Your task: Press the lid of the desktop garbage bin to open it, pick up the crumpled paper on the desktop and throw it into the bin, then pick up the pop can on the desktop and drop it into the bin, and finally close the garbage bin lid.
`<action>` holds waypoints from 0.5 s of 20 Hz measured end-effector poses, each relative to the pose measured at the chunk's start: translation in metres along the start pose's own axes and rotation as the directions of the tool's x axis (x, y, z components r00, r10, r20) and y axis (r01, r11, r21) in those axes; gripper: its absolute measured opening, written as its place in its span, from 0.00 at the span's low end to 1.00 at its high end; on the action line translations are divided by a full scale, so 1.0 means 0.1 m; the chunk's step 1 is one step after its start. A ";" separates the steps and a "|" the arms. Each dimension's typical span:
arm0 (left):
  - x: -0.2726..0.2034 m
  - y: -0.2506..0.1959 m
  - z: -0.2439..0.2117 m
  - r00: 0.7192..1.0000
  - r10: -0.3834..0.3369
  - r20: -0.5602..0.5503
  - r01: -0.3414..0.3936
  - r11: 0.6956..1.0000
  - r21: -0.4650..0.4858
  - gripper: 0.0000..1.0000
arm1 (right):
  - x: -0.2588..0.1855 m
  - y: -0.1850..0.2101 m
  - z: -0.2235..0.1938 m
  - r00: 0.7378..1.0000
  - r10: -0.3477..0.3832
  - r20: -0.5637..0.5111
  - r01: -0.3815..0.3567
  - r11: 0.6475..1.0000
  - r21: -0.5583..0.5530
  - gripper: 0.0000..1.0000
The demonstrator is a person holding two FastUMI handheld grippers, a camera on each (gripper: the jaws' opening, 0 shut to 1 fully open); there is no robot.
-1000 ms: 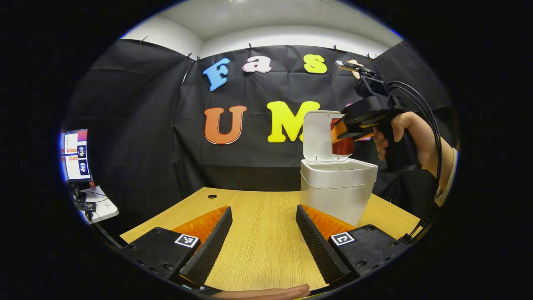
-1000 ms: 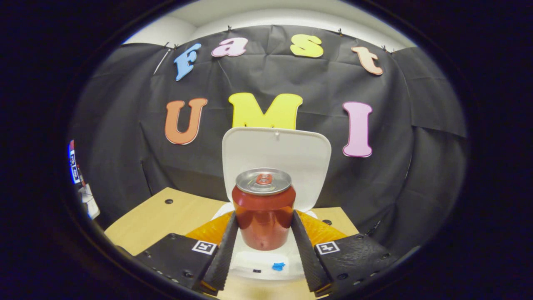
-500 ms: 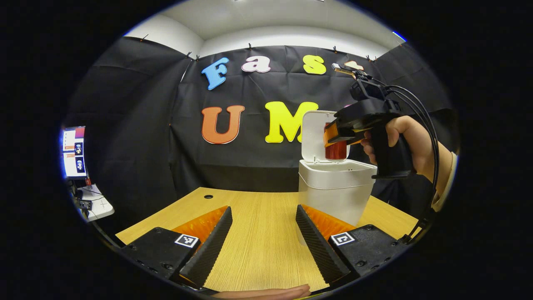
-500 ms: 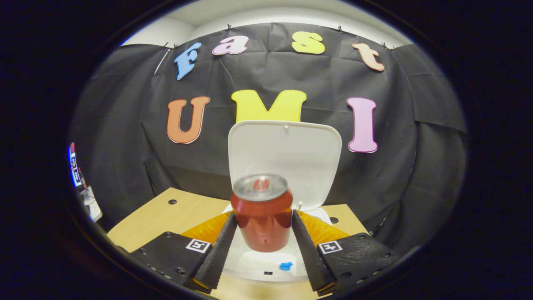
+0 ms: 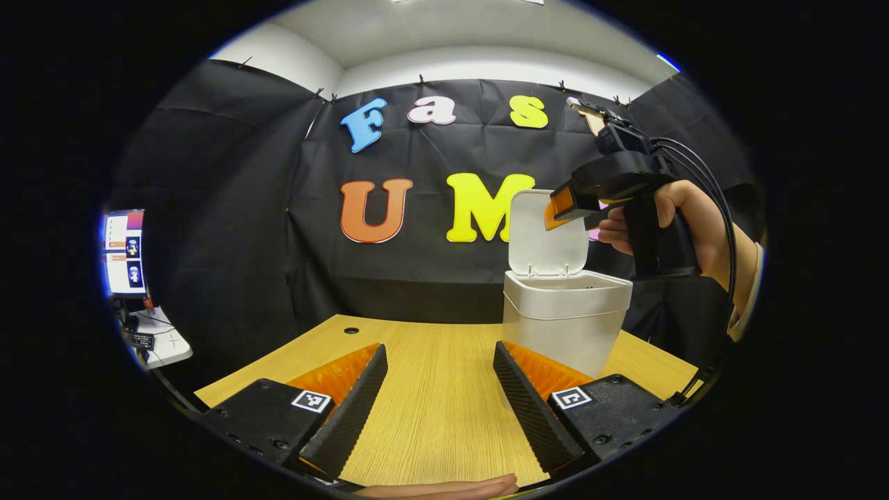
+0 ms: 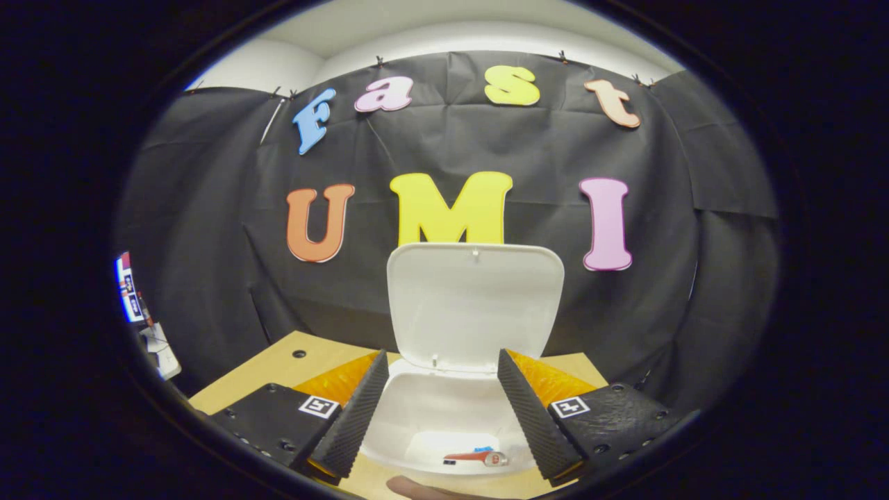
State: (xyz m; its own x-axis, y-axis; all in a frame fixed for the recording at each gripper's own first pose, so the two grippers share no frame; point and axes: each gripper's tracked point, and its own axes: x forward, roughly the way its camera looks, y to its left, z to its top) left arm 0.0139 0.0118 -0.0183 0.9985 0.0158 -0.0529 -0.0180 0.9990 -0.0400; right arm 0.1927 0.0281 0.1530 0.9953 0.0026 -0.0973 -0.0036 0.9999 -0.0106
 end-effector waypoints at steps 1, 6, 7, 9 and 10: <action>0.00 0.00 0.01 1.000 -0.006 0.001 0.006 1.000 -0.006 0.99 | 0.00 0.02 0.09 1.000 0.005 0.022 -0.005 1.000 0.005 0.95; 0.03 0.21 -0.04 1.000 0.019 -0.023 -0.019 1.000 -0.013 0.99 | 0.06 -0.01 0.55 0.993 -0.020 0.116 0.017 1.000 0.026 0.94; 0.04 0.25 -0.04 0.999 0.026 -0.023 -0.027 0.999 -0.024 0.99 | 0.07 -0.02 0.68 0.990 -0.025 0.141 0.021 0.999 0.035 0.94; 0.04 0.25 -0.02 0.999 0.019 -0.026 -0.021 0.998 -0.063 0.99 | 0.06 0.07 0.94 0.980 0.005 0.200 -0.018 0.998 0.062 0.94; 0.05 0.22 -0.02 1.000 0.006 -0.029 -0.008 0.997 -0.071 0.98 | 0.04 0.09 1.07 0.971 0.013 0.237 -0.030 0.997 0.068 0.94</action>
State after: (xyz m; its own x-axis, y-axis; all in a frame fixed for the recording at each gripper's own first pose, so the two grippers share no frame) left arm 0.0180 0.0336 -0.0218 0.9964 0.0204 -0.0821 -0.0294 0.9934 -0.1108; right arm 0.2067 0.0380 0.2594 0.9898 0.0178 0.1415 -0.0265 0.9978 0.0600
